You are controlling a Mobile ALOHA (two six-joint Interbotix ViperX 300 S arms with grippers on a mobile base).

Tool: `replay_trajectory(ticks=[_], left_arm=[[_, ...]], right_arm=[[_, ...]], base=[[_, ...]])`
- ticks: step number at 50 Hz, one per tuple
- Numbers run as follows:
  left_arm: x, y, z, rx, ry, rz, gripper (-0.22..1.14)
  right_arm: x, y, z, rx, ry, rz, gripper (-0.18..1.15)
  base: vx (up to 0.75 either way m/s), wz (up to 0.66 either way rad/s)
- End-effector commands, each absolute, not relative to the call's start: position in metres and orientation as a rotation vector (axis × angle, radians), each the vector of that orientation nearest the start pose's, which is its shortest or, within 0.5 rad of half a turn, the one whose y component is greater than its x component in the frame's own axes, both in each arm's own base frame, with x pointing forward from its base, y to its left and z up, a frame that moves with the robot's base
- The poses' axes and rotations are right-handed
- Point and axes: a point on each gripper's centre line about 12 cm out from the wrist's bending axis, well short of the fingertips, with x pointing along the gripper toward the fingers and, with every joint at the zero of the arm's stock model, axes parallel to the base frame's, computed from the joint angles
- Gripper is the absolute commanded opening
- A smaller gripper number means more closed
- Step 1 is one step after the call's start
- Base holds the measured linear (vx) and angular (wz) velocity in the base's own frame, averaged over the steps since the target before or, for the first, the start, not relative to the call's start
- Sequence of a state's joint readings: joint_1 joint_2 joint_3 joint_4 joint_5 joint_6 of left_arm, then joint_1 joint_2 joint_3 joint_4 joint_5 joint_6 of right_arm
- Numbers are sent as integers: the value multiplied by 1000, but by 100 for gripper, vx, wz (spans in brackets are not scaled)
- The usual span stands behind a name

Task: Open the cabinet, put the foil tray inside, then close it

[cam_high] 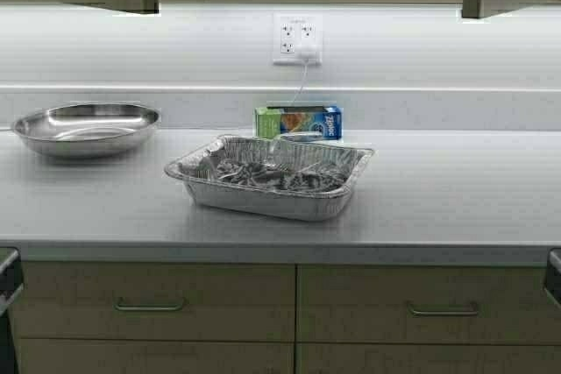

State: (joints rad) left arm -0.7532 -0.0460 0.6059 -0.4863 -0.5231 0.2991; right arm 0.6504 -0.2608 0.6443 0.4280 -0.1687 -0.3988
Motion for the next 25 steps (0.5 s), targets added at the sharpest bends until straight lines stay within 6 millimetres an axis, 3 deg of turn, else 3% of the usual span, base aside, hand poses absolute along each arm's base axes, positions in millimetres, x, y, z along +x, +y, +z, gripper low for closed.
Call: replay_trajectory(ticks=[1, 8, 16, 25], left_arm=[[359, -247, 269, -144, 78, -422, 3], [375, -225, 263, -155, 100, -366, 3], [368, -201, 258, -142, 116, -331, 3], [343, -193, 259, -130, 110, -348, 7]], right_arm=[[326, 199, 299, -47, 212, 495, 8], [329, 167, 290, -55, 258, 430, 8], [316, 127, 285, -60, 271, 351, 8], [299, 121, 295, -45, 243, 357, 17]], base=[[0, 0], [0, 0], [1, 1], [0, 1]])
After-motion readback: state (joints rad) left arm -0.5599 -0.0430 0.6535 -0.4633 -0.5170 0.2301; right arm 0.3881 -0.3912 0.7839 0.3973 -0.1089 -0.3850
